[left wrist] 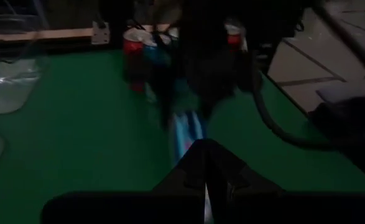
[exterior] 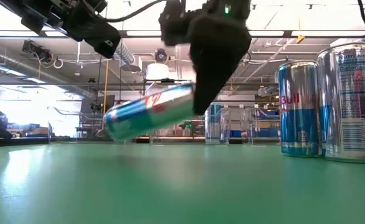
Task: Sort soda cans
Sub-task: Put the blue soda can into the transparent middle bin
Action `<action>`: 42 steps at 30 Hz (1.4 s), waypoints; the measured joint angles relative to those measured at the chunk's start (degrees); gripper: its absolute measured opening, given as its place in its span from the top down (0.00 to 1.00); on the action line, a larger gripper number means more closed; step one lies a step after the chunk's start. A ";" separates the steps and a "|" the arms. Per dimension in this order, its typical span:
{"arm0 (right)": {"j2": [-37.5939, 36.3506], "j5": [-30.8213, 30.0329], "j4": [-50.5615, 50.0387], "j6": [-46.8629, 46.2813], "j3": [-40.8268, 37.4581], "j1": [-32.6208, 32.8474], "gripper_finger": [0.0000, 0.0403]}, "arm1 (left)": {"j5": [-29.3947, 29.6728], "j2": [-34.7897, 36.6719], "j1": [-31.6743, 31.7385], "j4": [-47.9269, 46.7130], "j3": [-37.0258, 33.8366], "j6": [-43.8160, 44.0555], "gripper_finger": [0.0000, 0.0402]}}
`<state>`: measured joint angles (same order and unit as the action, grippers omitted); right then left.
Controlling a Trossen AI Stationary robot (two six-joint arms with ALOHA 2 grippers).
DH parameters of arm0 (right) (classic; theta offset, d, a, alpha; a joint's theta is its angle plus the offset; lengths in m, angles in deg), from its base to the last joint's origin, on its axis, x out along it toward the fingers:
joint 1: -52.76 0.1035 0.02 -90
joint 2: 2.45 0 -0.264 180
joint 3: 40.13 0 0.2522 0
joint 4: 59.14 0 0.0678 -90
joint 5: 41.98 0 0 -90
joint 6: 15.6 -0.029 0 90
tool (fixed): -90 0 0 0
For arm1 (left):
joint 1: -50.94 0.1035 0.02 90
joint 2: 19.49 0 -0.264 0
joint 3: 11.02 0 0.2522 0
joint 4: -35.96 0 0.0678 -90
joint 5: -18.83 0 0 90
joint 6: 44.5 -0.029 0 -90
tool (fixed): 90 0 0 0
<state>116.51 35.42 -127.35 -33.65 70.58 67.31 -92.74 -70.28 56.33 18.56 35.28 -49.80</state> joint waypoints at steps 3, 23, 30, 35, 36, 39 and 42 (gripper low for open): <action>0.00 -0.02 -8.78 3.23 5.82 -0.86 0.46 | 1.18 -1.71 -2.36 -0.52 0.00 0.02 0.98; -0.04 4.69 -28.32 8.18 14.38 -6.50 0.46 | 19.74 -31.47 -9.60 26.12 0.02 7.80 0.98; -0.04 4.96 -27.98 8.64 14.38 -6.44 0.45 | 19.09 -39.55 -9.69 35.85 0.02 10.40 0.98; -0.04 4.92 -25.68 8.66 14.38 -6.44 0.45 | 18.18 -44.55 -9.73 41.81 0.02 12.03 0.98; -0.04 4.86 -25.05 8.66 14.38 -6.49 0.45 | 17.83 -45.27 -9.73 42.84 0.04 12.31 0.98; -0.04 4.74 -22.81 8.96 14.38 -6.64 0.45 | 17.24 -46.80 -9.75 44.72 0.04 12.92 0.98; -0.04 4.74 -20.50 9.26 14.38 -7.02 0.44 | 17.17 -47.58 -9.75 45.08 0.04 12.92 0.98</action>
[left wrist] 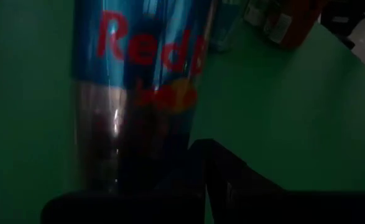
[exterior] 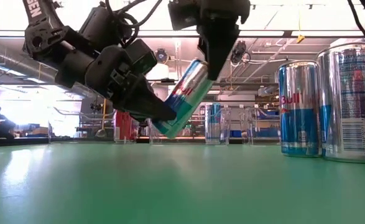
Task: Sort soda cans
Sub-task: Put the blue soda can into the transparent middle bin
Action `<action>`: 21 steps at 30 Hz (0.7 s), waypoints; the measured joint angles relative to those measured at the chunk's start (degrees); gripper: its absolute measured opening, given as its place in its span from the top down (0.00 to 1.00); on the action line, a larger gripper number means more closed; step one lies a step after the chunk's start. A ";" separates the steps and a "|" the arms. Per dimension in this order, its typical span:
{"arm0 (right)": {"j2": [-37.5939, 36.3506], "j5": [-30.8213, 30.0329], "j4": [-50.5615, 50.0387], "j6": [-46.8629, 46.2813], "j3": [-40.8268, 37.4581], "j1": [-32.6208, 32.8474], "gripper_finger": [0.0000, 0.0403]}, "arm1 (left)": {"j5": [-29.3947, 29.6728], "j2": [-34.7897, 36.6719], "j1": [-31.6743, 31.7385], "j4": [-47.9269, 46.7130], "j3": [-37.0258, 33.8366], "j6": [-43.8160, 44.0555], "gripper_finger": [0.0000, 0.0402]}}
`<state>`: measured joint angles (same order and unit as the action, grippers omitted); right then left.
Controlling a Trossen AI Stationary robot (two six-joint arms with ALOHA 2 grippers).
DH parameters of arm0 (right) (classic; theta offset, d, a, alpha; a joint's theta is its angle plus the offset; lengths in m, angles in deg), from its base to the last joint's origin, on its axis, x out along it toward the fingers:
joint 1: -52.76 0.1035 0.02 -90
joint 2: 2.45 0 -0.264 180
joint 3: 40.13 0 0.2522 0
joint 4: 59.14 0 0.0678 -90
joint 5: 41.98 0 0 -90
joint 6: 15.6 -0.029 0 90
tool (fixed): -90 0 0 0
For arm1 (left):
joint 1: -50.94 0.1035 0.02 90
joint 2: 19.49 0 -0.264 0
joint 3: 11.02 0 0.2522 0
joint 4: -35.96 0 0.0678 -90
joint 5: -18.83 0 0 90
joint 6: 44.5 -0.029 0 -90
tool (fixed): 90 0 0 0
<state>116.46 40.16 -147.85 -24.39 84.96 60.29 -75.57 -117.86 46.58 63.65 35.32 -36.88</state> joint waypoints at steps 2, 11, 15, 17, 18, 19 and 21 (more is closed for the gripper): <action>0.00 0.00 0.71 0.04 0.00 -0.34 0.44 | -0.01 -0.35 0.02 0.67 -0.02 0.00 0.98; 0.00 -0.18 7.71 1.24 0.00 -1.75 0.44 | -0.33 -0.37 -0.33 1.60 0.00 -0.64 0.98; 0.00 0.25 8.92 1.38 0.00 -2.19 0.46 | -0.18 -0.37 -0.61 2.11 0.00 -1.12 0.98; 0.00 0.24 8.93 1.52 0.00 -2.46 0.48 | -0.18 -0.37 -0.61 2.42 0.00 -1.20 0.98; 0.00 0.22 8.99 1.54 0.00 -2.58 0.49 | -0.18 -0.37 -0.61 2.54 0.00 -1.23 0.98; 0.00 0.24 9.01 1.54 0.00 -2.68 0.50 | -0.18 -0.36 -0.61 2.64 0.00 -1.25 0.98; 0.00 0.27 8.97 1.54 0.00 -2.80 0.51 | -0.20 -0.36 -0.61 3.05 0.00 -1.27 0.98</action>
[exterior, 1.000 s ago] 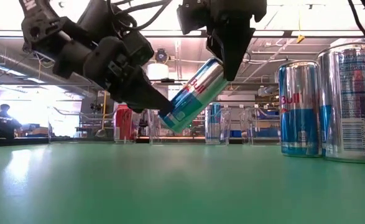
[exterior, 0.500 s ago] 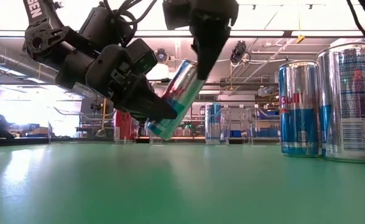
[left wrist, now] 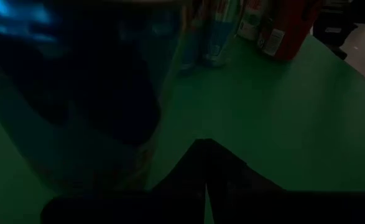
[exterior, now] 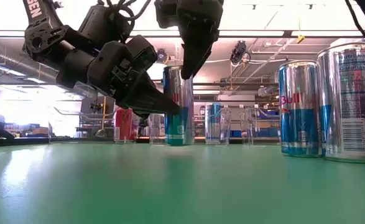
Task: Sort soda cans
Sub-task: Put the blue soda can into the transparent middle bin
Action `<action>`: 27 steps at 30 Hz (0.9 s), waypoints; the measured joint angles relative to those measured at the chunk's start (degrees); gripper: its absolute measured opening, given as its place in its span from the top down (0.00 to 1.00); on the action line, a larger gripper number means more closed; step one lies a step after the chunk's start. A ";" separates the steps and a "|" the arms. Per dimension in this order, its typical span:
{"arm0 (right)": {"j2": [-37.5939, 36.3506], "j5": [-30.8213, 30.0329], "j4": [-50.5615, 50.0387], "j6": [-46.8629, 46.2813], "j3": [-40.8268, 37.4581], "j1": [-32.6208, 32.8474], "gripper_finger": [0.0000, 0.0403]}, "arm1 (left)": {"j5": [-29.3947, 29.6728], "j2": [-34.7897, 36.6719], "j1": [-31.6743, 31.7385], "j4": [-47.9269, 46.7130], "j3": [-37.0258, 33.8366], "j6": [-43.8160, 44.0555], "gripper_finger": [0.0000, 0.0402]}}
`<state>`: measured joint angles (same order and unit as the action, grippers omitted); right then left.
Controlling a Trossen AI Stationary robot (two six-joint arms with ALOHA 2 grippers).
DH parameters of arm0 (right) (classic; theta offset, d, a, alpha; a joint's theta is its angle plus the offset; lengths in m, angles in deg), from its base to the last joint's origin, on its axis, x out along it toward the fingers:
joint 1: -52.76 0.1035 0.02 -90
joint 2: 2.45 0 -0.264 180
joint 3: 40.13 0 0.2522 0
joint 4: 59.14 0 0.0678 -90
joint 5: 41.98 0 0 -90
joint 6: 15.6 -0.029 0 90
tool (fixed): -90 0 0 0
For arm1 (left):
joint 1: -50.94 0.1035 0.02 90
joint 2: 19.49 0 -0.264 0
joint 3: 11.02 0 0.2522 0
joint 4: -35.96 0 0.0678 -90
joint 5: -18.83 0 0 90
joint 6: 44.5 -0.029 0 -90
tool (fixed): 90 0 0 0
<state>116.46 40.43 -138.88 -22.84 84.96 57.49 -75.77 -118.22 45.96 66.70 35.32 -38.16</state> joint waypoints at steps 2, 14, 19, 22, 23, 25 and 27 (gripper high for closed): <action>0.00 0.17 0.01 0.22 0.00 0.00 0.51 | -0.01 -0.01 -0.02 0.17 0.00 -0.04 0.98; -0.09 0.25 -0.44 1.05 0.00 -0.31 0.51 | -3.66 0.98 -0.02 1.71 0.00 -0.53 0.98; -0.20 0.25 0.28 1.50 -0.98 -1.05 0.51 | -3.67 2.80 0.00 -1.94 0.00 -1.63 0.98; -0.23 0.29 0.76 2.15 -2.75 -1.55 0.50 | -3.67 4.43 -0.01 -5.20 0.00 -1.68 0.98; -0.42 0.29 1.34 2.39 -3.43 -1.69 0.50 | -3.66 5.15 0.00 -6.25 0.00 -1.67 0.98; -0.57 0.27 2.05 2.69 -4.13 -1.86 0.50 | -3.67 6.28 0.00 -7.31 0.00 -1.86 0.98; -0.57 0.27 2.18 2.73 -4.24 -1.86 0.50 | -3.84 7.34 0.00 -8.77 0.00 -2.00 0.98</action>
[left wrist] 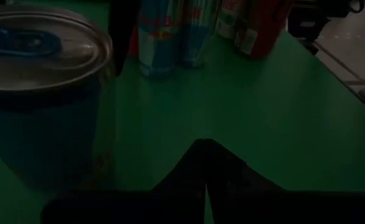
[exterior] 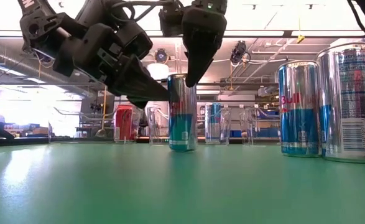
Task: Sort soda cans
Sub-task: Put the blue soda can into the transparent middle bin
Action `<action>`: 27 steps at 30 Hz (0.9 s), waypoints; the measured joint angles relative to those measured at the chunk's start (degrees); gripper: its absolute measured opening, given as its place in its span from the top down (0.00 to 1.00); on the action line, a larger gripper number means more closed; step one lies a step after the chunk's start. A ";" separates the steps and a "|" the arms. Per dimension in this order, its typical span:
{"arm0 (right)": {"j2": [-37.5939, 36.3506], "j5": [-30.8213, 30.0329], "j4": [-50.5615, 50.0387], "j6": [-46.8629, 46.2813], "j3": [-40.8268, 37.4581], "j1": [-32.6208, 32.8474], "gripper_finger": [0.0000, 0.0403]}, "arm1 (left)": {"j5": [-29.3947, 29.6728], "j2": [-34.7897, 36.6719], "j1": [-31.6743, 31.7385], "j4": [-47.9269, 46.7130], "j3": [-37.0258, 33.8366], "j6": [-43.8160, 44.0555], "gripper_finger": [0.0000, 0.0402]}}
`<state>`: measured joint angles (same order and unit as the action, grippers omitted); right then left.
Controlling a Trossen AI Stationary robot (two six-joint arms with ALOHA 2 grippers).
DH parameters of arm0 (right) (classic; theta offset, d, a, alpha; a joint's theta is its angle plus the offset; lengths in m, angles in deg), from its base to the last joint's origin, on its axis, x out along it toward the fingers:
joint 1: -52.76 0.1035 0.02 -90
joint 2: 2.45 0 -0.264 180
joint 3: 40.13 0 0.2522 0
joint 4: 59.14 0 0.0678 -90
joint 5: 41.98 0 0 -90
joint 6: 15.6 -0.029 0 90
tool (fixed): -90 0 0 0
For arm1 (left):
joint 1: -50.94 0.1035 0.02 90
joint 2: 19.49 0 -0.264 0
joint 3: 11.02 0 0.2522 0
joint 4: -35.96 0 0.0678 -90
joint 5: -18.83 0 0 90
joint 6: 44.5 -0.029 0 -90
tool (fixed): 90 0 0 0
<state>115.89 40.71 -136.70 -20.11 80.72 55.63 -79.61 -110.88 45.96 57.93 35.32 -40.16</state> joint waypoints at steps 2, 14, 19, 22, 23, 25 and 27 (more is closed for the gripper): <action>0.02 -0.02 0.57 0.00 -0.02 0.00 0.50 | -0.30 1.25 0.00 -1.41 0.00 -0.05 0.98; 0.60 -2.40 0.70 -1.31 -0.29 -0.12 0.30 | -0.38 8.43 0.00 -8.81 -0.04 -1.26 0.98; 0.59 -2.49 0.26 -0.59 -0.28 -0.15 0.21 | -0.43 10.09 -0.01 -11.26 -0.03 -1.55 0.98; 0.59 -2.49 -0.32 -0.35 0.76 -0.35 0.18 | -0.42 11.25 0.00 -12.47 -0.02 -2.48 0.98; 0.59 -2.48 -0.27 -0.38 1.11 -0.41 0.17 | -0.42 11.63 0.00 -12.77 -0.03 -2.63 0.98; 0.59 -2.49 -0.13 -0.37 2.05 -0.67 0.16 | -0.42 12.59 0.26 -12.94 -0.02 -2.63 0.98; 0.59 -2.49 0.22 -0.36 2.79 -0.94 0.16 | -0.42 13.22 0.54 -12.92 -0.02 -2.63 0.98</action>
<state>116.48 38.22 -136.48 -20.47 83.51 54.69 -80.03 -97.66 46.50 45.01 35.30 -42.78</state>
